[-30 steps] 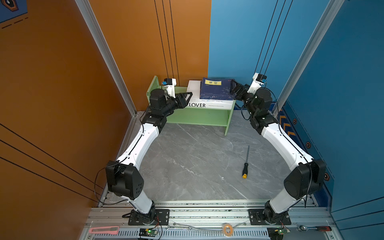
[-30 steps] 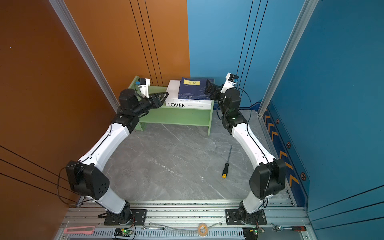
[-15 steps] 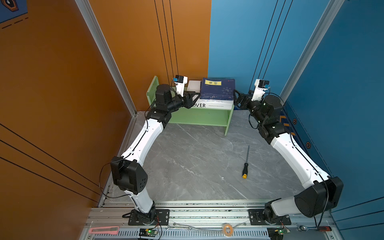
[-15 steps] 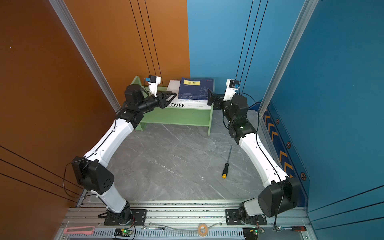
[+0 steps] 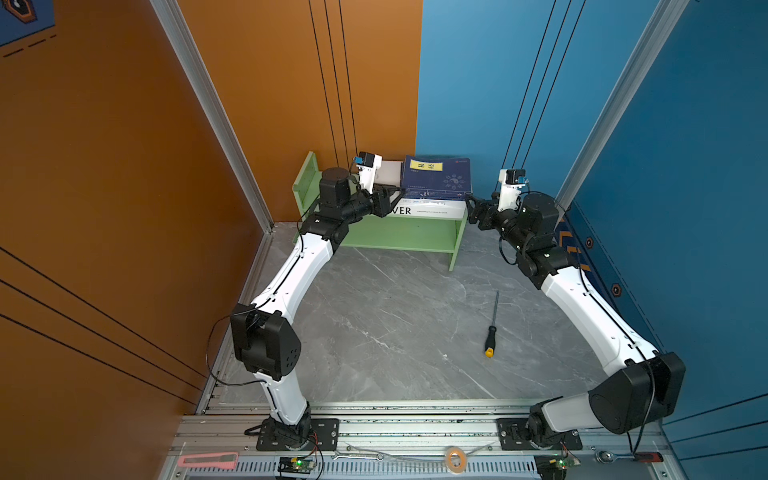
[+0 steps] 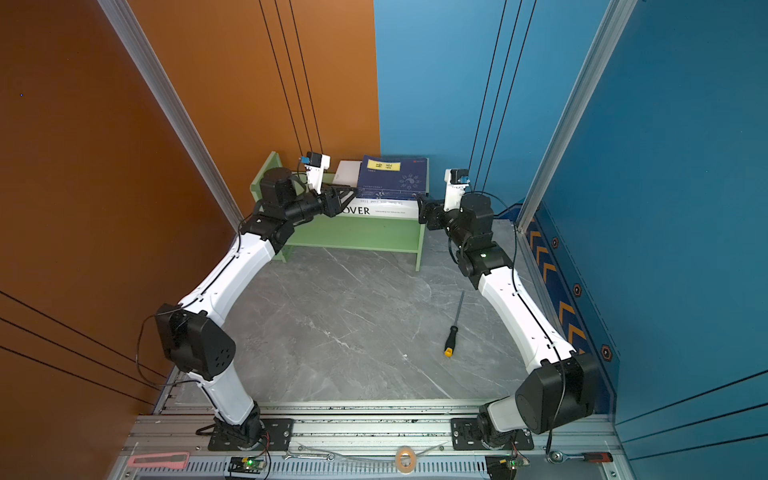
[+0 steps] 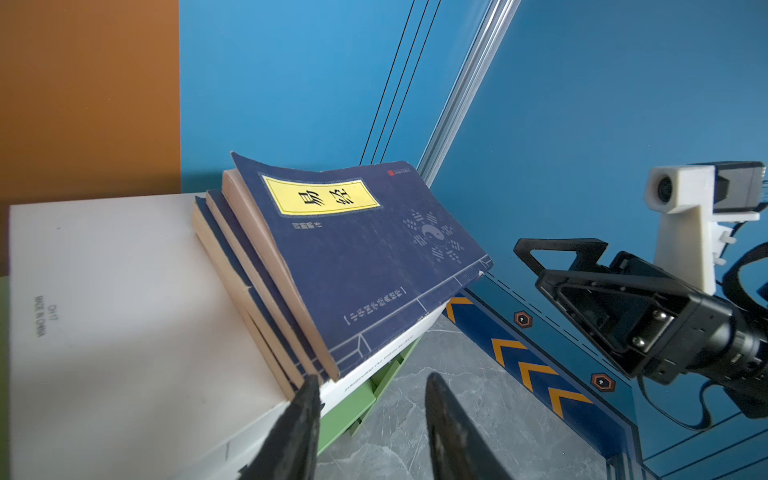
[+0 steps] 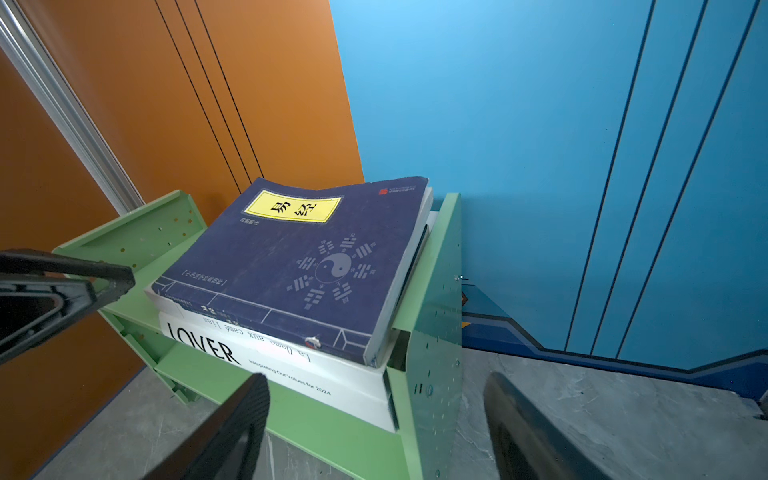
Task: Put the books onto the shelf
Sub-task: 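Push the book stack edges square with both grippers from opposite sides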
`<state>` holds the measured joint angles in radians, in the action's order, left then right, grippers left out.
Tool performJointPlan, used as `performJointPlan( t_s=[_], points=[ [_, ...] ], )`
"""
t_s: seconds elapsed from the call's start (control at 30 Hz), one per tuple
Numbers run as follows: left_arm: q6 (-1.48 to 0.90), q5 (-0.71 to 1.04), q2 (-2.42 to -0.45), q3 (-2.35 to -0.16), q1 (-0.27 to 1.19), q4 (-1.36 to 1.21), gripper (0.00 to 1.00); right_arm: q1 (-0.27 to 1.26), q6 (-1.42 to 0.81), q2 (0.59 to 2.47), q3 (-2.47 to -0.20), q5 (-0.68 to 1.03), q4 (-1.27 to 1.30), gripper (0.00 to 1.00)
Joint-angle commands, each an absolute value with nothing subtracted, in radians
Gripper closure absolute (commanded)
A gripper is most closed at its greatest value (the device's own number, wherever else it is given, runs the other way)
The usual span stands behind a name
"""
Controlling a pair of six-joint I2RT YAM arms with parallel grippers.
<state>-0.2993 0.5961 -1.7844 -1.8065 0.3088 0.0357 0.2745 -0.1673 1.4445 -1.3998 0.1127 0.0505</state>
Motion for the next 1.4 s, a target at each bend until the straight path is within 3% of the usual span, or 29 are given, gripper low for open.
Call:
performJointPlan(
  t_s=[0.0, 0.7, 1.17, 1.37],
  points=[
    [-0.258, 0.573, -1.802, -1.85, 0.328, 0.065, 0.58, 0.269, -0.141, 1.47, -1.436, 0.133, 0.02, 0.22],
    [-0.145, 0.453, -1.849, -1.921, 0.379, 0.165, 0.61, 0.257, -0.159, 1.543, -1.479, 0.136, 0.042, 0.28],
    [-0.171, 0.384, -1.761, -1.79, 0.371, 0.067, 0.61, 0.249, -0.172, 1.567, -1.492, 0.143, 0.05, 0.35],
    [-0.212, 0.376, -1.731, -1.738, 0.355, 0.01, 0.61, 0.25, -0.172, 1.574, -1.496, 0.144, 0.052, 0.34]
  ],
)
